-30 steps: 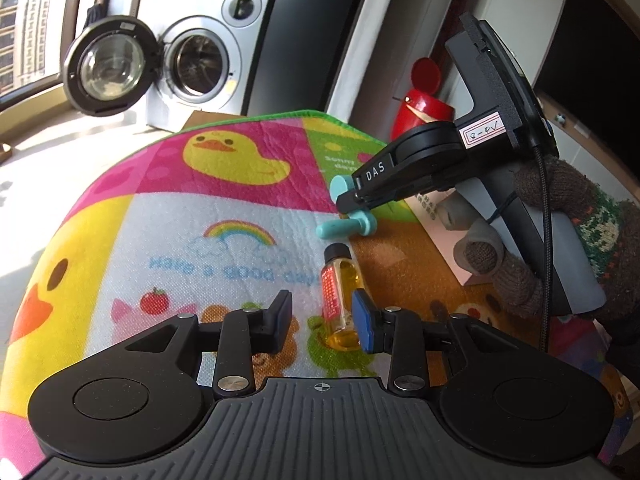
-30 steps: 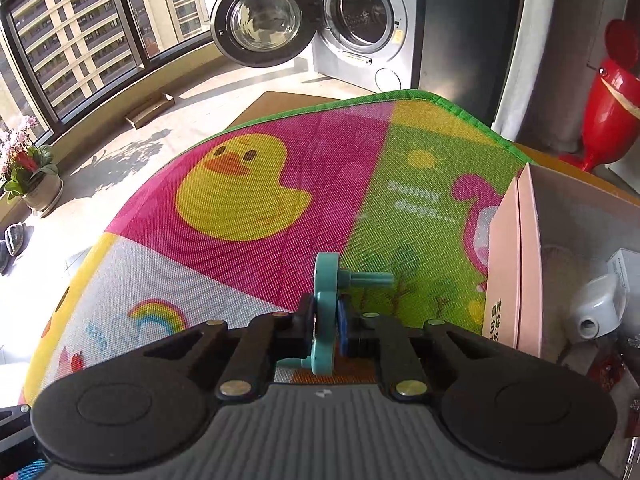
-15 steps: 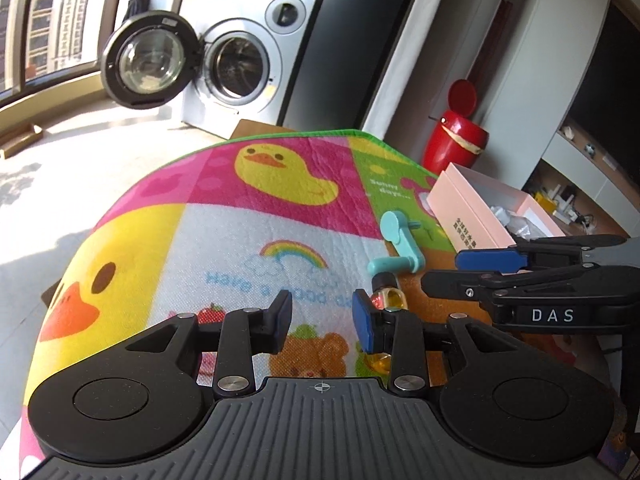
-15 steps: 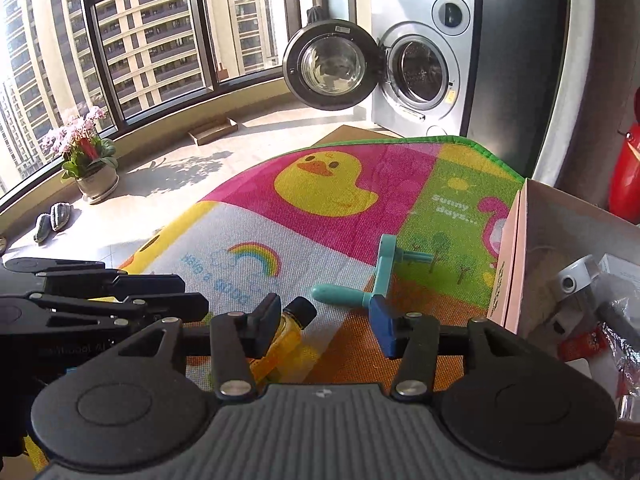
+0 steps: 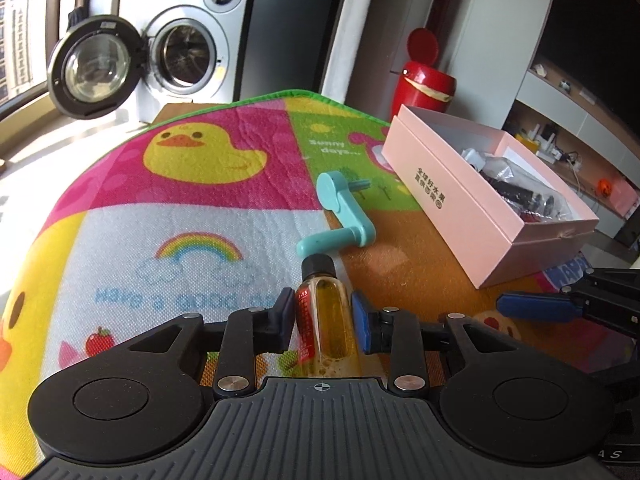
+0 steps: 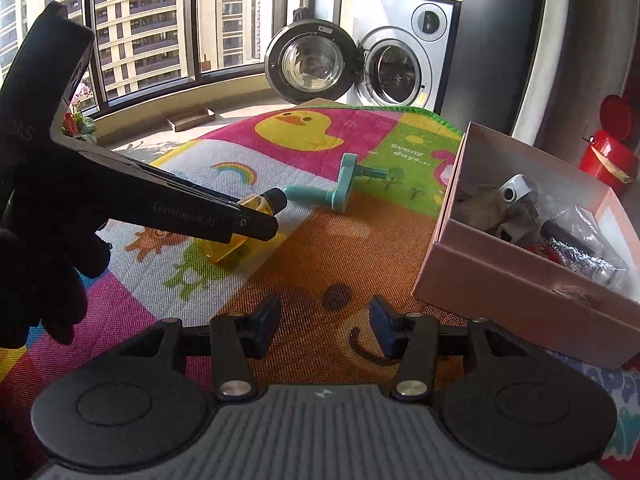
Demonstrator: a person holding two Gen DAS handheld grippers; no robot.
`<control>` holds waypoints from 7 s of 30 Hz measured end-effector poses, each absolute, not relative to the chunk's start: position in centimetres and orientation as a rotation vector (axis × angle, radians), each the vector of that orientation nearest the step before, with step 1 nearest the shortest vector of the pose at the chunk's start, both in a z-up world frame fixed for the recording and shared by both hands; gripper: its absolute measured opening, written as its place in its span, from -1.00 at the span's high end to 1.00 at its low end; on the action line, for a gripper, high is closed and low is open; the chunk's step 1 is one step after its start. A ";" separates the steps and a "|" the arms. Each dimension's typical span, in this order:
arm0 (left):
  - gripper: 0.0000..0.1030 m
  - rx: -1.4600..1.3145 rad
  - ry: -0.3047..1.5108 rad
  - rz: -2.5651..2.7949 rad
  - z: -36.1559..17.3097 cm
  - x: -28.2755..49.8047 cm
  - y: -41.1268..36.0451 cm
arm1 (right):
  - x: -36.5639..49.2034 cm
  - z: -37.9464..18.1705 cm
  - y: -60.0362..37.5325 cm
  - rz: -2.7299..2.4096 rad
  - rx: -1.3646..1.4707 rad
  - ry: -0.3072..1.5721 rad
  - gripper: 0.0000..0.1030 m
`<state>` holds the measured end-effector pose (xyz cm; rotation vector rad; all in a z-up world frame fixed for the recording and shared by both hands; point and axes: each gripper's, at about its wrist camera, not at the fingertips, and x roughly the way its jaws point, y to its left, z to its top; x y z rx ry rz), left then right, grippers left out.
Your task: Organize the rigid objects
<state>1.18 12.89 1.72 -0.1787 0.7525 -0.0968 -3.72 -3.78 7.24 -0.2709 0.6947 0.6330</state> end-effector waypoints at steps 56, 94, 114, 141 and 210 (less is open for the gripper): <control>0.37 -0.208 0.668 0.017 1.2 -3.3 15.0 | -8.6 6.2 -4.9 0.539 -0.444 0.652 -0.05; 0.37 -0.216 0.746 -0.080 1.7 -1.8 12.0 | -2.7 4.6 -8.0 0.441 -0.172 0.741 -0.50; 0.37 -0.084 0.474 -0.415 11.6 -5.4 4.2 | -6.2 20.1 -17.8 0.413 -0.195 0.371 -0.37; 0.39 -0.128 0.680 -0.280 6.4 9.4 -0.7 | 16.1 10.9 -15.6 0.254 -0.038 0.839 -0.37; 0.20 -0.009 0.649 -0.025 1.0 -2.1 -0.8 | -2.6 3.0 -16.7 0.165 -0.032 0.720 -1.00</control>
